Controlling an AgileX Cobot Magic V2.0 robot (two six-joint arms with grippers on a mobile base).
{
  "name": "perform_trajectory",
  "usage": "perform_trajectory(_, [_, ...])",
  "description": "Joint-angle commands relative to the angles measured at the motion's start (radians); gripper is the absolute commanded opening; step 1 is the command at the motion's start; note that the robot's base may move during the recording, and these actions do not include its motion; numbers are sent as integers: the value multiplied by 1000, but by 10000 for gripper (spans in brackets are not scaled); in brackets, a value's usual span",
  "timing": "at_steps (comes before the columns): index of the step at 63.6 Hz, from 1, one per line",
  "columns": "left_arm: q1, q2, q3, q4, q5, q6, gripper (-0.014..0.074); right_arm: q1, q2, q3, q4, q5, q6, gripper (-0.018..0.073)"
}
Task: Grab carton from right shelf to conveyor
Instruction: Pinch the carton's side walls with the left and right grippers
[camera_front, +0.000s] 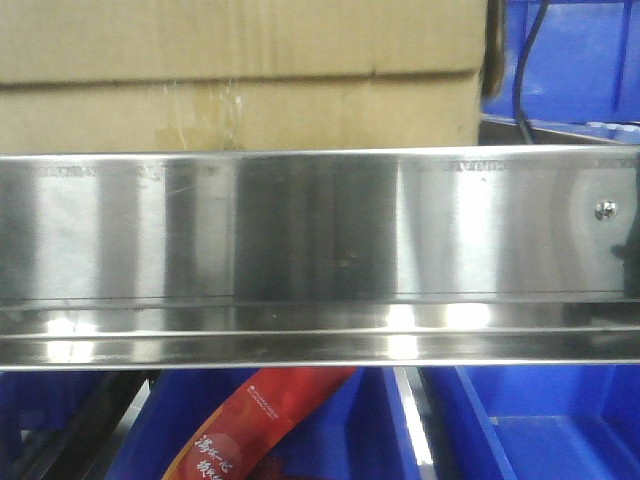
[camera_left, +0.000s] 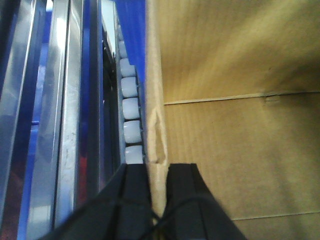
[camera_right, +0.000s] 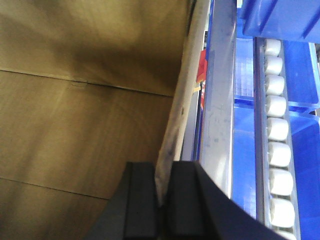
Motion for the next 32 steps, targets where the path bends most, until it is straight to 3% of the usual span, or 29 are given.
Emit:
perform_trajectory(1, [2,-74,-8,-19,-18,3,-9,-5,-82,-8,-12,-24,-6,-70])
perform_trajectory(20, [-4,-271,-8,-67,-18,-3,-15,-5,-255,-8,-24,-24,-29,-70])
perform_trajectory(32, [-97,-382,106,-39,-18,-46,-17,15,-355,87,-24,-24,-32,-70])
